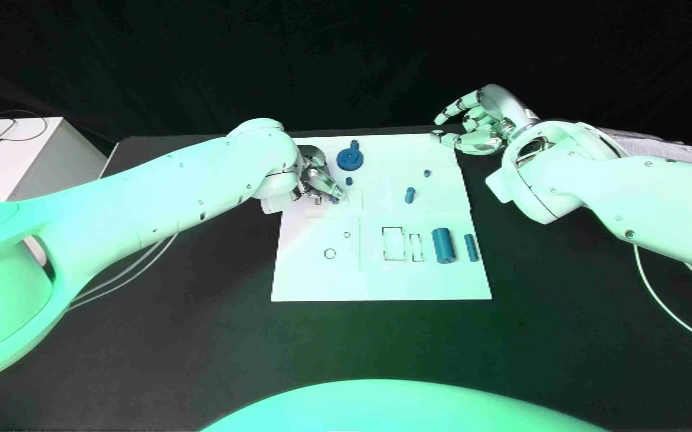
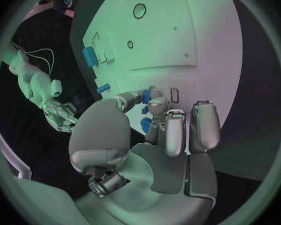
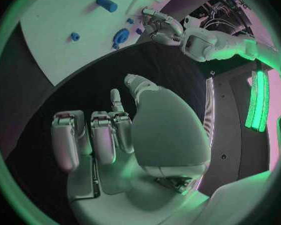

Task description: Assemble the parts on the task board

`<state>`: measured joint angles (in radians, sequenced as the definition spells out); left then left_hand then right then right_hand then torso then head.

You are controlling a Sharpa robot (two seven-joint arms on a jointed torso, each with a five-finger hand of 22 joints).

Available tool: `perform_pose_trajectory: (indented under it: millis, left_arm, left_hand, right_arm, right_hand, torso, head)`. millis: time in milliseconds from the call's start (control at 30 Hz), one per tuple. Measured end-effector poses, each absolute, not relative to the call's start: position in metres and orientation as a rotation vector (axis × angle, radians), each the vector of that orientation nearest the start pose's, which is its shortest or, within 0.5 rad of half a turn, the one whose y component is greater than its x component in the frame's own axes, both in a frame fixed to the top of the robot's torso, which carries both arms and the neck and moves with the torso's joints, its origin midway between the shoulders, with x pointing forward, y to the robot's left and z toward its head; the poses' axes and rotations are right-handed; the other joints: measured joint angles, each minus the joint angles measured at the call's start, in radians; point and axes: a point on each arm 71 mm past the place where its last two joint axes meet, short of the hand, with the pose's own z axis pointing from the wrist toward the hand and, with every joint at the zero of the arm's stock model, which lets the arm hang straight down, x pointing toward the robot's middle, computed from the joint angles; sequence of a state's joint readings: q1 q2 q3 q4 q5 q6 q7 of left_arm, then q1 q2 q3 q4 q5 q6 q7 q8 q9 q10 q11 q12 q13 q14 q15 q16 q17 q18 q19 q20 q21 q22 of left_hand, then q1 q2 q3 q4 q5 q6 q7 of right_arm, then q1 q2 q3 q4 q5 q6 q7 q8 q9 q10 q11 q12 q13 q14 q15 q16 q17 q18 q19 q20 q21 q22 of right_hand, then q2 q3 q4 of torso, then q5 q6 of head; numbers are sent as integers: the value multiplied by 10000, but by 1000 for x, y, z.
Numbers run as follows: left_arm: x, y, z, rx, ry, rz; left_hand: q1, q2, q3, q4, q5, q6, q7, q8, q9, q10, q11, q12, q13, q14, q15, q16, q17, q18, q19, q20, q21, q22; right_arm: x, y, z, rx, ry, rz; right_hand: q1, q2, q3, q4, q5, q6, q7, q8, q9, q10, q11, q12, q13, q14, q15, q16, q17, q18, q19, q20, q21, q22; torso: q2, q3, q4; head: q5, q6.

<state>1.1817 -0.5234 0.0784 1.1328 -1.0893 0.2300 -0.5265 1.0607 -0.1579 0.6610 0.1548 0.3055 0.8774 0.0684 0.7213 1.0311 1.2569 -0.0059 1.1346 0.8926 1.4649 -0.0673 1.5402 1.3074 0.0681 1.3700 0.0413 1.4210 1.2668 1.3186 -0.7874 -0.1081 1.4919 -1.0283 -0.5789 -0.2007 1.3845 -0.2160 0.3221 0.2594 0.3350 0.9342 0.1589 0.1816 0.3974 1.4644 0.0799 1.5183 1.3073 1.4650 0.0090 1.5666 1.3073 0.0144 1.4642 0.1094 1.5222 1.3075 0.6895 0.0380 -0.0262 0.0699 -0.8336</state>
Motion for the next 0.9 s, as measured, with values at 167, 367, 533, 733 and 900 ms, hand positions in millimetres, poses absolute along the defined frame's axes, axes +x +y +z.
perform_pose_trajectory:
  millis: [167, 367, 533, 733, 900]
  left_arm:
    - [544, 163, -226, -2596, 23355, -4144]
    - [544, 163, -226, -2706, 23346, -4221]
    - [543, 164, -226, -2814, 23332, -4278]
    - [543, 164, -226, -2908, 23321, -4332]
    - [543, 164, -226, -2954, 23316, -4363]
  left_hand:
    - [36, 36, 0, 0, -8, -34, 36, 0, -77, -101, 101, -94, -91, 36, 36, -14, 0, 1, -7, 7, -26, -27]
    - [123, 123, -1, -1, 43, -30, 145, 0, -201, -369, 222, -410, -472, 35, 107, -60, 0, 0, -104, 105, -67, -134]
    - [129, 129, -1, -1, 44, -12, 231, -36, -276, -494, 347, -625, -740, 1, 142, -119, 0, 1, -142, 143, -127, -218]
    - [165, 164, 41, 41, 109, 42, 286, -46, -326, -605, 453, -769, -911, 1, 213, -126, 0, 1, -201, 202, -174, -268]
    - [213, 213, 83, 83, 118, 57, 302, -47, -364, -639, 488, -776, -957, 0, 215, -155, 0, 1, -213, 214, -174, -279]
  right_arm:
    - [511, -202, -149, 3734, 15440, 7144]
    - [511, -202, -149, 3735, 15442, 7143]
    - [511, -202, -149, 3735, 15444, 7141]
    - [511, -202, -149, 3737, 15446, 7137]
    - [511, -202, -149, 3737, 15453, 7135]
  right_hand:
    - [0, 0, 0, 0, 0, 0, 0, 0, 0, 0, 0, 0, 0, 0, 0, 0, 0, 0, 0, 0, 0, 0]
    - [0, 0, 0, 0, 18, 0, 0, 9, 2, 0, 0, 0, 8, 0, 0, 0, 0, 0, 0, 0, 0, -1]
    - [0, 0, 0, 0, 40, 0, 0, 42, 13, 0, 0, 0, 8, 0, 0, 0, 0, 0, 0, 0, 0, -1]
    - [0, 0, 0, 0, 40, 0, 0, 42, 13, 0, 0, 0, 7, 0, 0, 0, 0, 0, 0, 0, 0, -1]
    - [0, 0, 0, 0, 40, 0, 0, 41, 12, 0, 0, 0, 6, 0, 0, 0, 0, -1, 0, 0, 0, 1]
  torso:
    - [-1, 0, 0]
    - [-3, 0, 0]
    - [-4, 0, -3]
    - [-5, 2, -4]
    - [-5, 3, -5]
  head:
    - [6, 3]
    - [12, -2]
    - [12, -3]
    - [8, -1]
    - [5, 5]
